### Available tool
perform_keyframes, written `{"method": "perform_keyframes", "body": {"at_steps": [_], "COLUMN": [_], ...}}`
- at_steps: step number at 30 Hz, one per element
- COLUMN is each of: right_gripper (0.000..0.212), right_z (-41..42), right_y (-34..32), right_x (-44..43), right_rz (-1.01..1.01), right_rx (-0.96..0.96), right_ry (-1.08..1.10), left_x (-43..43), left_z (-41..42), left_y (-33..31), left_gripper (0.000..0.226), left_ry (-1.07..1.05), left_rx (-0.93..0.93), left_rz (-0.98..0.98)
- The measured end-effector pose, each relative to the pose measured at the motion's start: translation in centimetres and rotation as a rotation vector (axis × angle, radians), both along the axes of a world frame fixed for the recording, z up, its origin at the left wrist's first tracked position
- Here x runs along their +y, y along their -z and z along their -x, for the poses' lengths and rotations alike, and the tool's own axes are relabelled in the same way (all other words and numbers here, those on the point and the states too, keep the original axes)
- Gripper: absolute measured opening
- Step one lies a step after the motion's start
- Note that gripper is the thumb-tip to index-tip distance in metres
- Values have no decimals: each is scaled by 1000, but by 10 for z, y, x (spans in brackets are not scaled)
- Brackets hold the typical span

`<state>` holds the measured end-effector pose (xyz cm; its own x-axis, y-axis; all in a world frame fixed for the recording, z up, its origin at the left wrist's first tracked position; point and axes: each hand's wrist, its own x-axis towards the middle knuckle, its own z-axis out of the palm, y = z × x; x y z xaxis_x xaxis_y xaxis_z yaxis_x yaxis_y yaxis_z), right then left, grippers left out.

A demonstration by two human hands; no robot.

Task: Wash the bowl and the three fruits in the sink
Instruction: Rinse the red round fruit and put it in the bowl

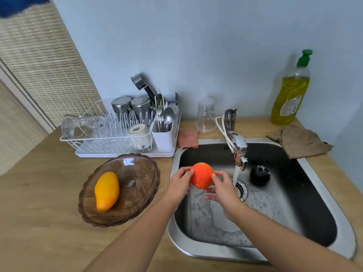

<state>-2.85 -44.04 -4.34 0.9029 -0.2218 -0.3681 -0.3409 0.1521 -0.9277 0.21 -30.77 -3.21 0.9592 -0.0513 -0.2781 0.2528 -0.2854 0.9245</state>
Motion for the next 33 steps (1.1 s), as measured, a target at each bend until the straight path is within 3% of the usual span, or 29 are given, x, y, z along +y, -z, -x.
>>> {"method": "perform_keyframes", "body": {"at_steps": [12,20,29,33], "right_gripper": [29,33,33,36], "right_z": [0,4,-7,-28], "right_y": [-4,-2,-27,-50], "right_x": [-8,-10,5,35], "right_rz": [184,192,311,369], "right_rx": [-49,-25,-226,-335], "right_ry": [-72,-77,-100,-203], "left_x": [-5,-8,1,40], "left_z": [1,4,-6,-6], "left_y": [5,6,-35,-63], "left_gripper": [29,30,41,41], "left_ry": [35,38,7,-41], "left_rx": [65,54,-306,-327], "left_rz": [15,-24,-206,-209]}}
